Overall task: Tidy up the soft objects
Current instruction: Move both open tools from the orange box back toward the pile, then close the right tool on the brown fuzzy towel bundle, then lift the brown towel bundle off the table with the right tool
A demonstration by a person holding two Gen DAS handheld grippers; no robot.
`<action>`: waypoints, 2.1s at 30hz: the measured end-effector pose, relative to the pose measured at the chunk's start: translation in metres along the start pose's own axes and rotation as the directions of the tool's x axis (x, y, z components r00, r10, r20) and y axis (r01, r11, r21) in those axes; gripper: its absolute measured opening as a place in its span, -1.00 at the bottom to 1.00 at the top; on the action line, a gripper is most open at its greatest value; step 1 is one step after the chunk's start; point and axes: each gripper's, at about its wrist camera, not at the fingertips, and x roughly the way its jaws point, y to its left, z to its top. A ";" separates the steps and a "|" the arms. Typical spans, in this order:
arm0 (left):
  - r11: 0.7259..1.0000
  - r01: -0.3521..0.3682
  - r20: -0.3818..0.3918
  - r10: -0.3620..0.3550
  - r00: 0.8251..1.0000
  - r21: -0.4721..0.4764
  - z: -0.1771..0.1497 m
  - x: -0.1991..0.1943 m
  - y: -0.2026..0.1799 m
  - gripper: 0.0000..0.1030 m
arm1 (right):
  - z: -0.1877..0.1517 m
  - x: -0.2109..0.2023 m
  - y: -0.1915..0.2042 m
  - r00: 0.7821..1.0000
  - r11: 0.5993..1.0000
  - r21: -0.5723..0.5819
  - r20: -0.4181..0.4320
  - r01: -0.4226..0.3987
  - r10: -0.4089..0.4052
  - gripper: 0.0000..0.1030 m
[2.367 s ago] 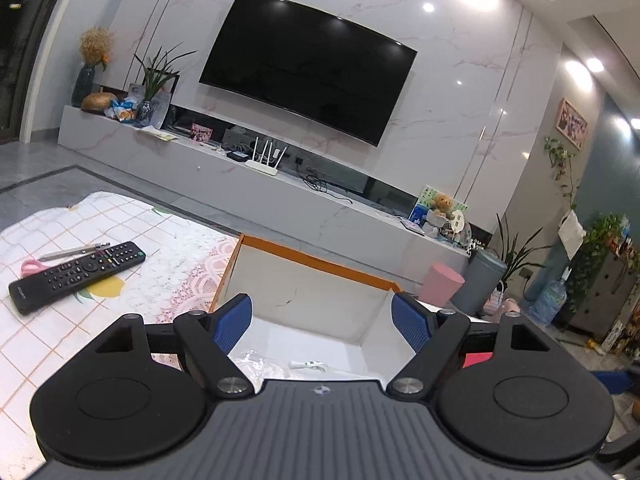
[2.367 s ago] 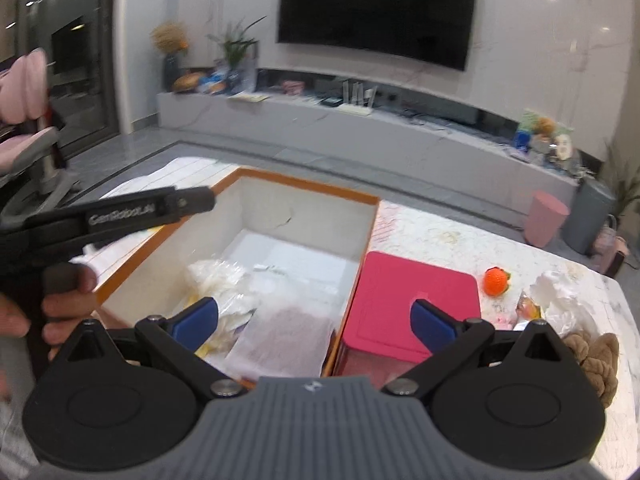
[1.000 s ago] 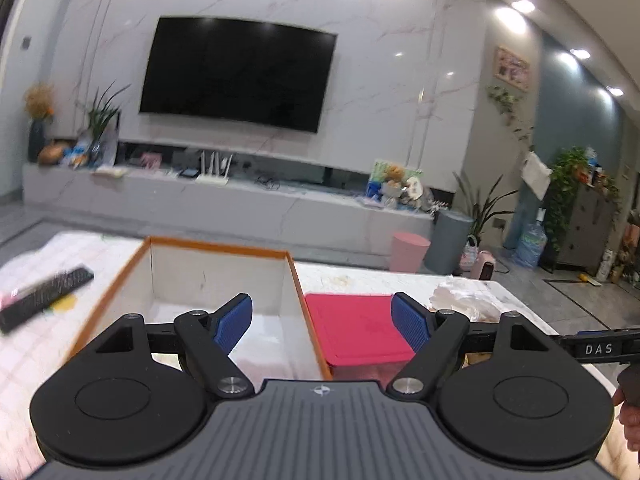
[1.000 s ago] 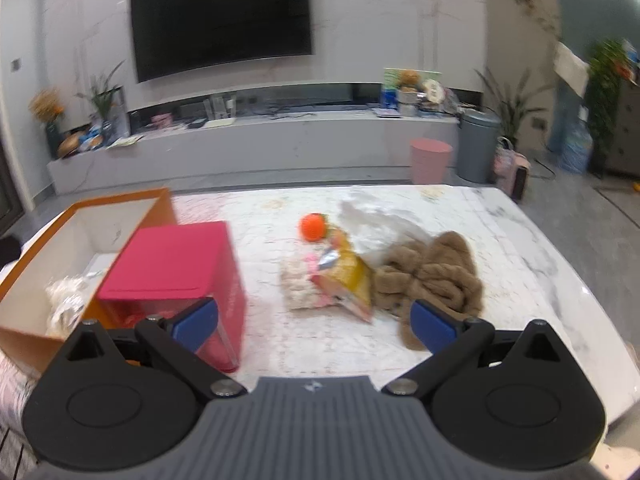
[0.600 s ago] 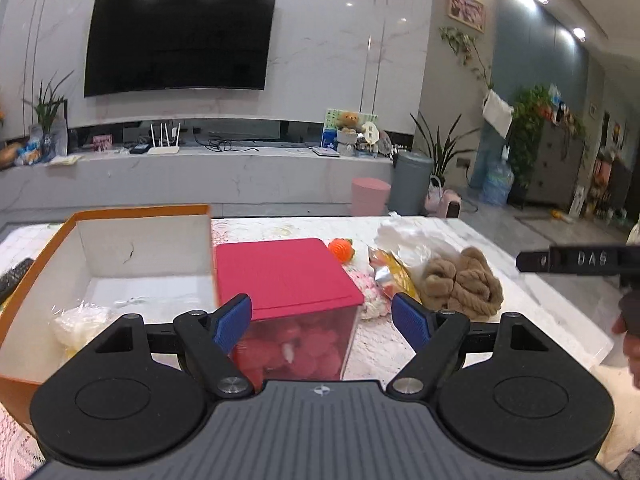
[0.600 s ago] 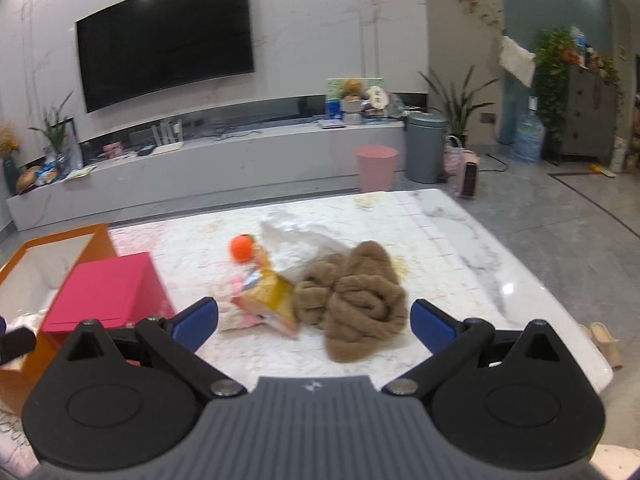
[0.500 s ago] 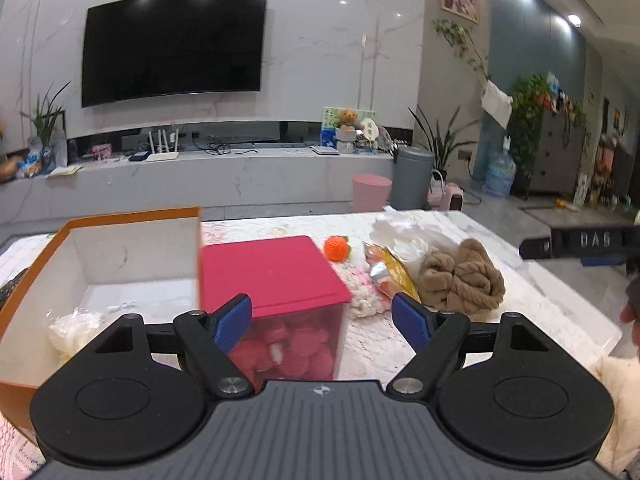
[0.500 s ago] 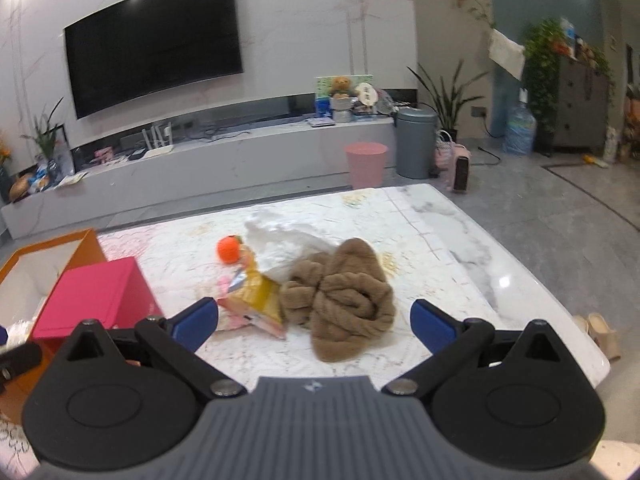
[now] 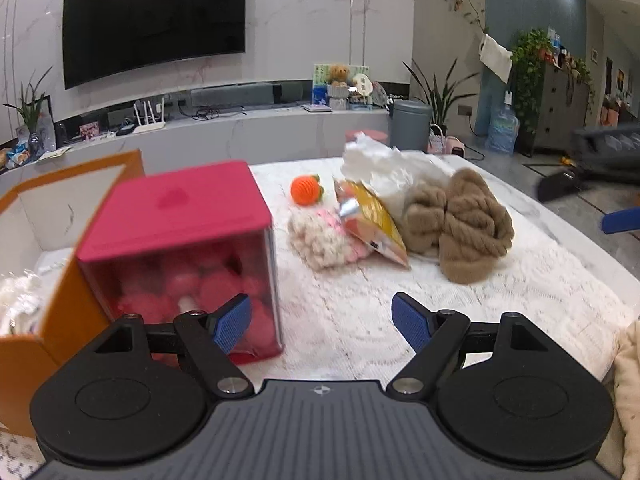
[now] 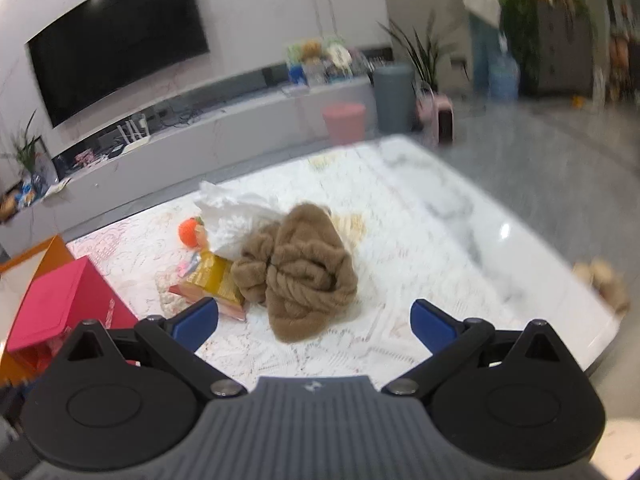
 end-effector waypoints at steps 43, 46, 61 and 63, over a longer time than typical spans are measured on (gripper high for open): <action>0.978 0.173 -0.013 -0.176 0.984 -0.118 -0.020 -0.018 0.022 0.81 | 0.017 0.117 0.034 0.987 0.978 -0.208 -0.146 0.033 -0.064 0.08; 0.978 0.173 -0.007 -0.175 0.985 -0.113 -0.019 -0.021 0.021 0.81 | 0.016 0.096 0.033 0.980 0.981 -0.188 -0.178 0.049 -0.083 -0.16; 0.974 0.194 -0.015 -0.197 0.980 -0.114 -0.020 -0.024 0.016 0.81 | 0.008 0.079 0.018 0.991 0.987 -0.153 -0.114 0.050 -0.068 0.95; 0.976 0.190 -0.017 -0.193 0.981 -0.105 -0.022 -0.023 0.015 0.81 | 0.011 0.091 0.019 0.992 0.986 -0.168 -0.120 0.018 -0.038 0.95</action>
